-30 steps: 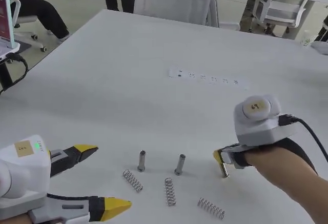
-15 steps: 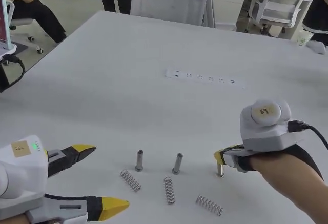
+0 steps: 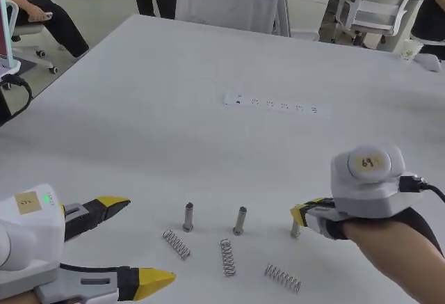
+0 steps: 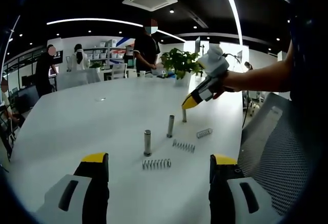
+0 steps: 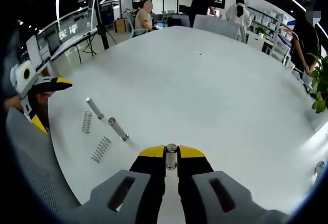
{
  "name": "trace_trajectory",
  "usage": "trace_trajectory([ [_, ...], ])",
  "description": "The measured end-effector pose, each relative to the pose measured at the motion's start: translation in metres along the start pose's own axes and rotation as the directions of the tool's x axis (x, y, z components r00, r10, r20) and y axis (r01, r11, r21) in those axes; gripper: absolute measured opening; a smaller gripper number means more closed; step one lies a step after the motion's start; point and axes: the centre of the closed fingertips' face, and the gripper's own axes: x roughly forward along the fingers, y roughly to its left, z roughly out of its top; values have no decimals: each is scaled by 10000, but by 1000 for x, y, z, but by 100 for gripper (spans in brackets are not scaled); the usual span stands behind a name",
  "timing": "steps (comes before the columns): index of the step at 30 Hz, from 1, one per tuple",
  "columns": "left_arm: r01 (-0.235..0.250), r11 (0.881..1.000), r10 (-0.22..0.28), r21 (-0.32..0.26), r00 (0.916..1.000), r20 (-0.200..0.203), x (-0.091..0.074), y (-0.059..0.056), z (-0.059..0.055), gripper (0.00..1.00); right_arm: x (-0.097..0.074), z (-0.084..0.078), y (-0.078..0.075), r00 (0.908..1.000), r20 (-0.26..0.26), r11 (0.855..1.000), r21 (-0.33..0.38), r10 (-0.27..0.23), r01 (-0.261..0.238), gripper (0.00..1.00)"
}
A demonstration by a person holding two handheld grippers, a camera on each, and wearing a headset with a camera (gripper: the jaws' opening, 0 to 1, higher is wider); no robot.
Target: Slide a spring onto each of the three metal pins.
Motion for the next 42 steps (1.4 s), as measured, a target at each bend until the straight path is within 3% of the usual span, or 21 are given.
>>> trace_trajectory([
  [7, 35, 10000, -35, 12, 10000, -54, 1, -1, -1, 77, -1, -1, 0, 9999, 119, 10000, 9, 17, -17, 5],
  [15, 92, 10000, -92, 20, 9999, -49, 3, -2, 0, 77, 0, -1, 2, 9999, 123, 9985, -546, 23, -16, 6],
  [35, 127, 9999, -127, 21, 9999, -48, 3, -2, -1, 77, -2, -1, 0, 9999, 118, 9985, -553, 1, 6, 10],
  [42, 147, 9999, -147, 1, 9999, -45, 5, -3, -1, 78, -11, 0, 0, 9996, 268, 9982, -606, -21, 37, 13],
])
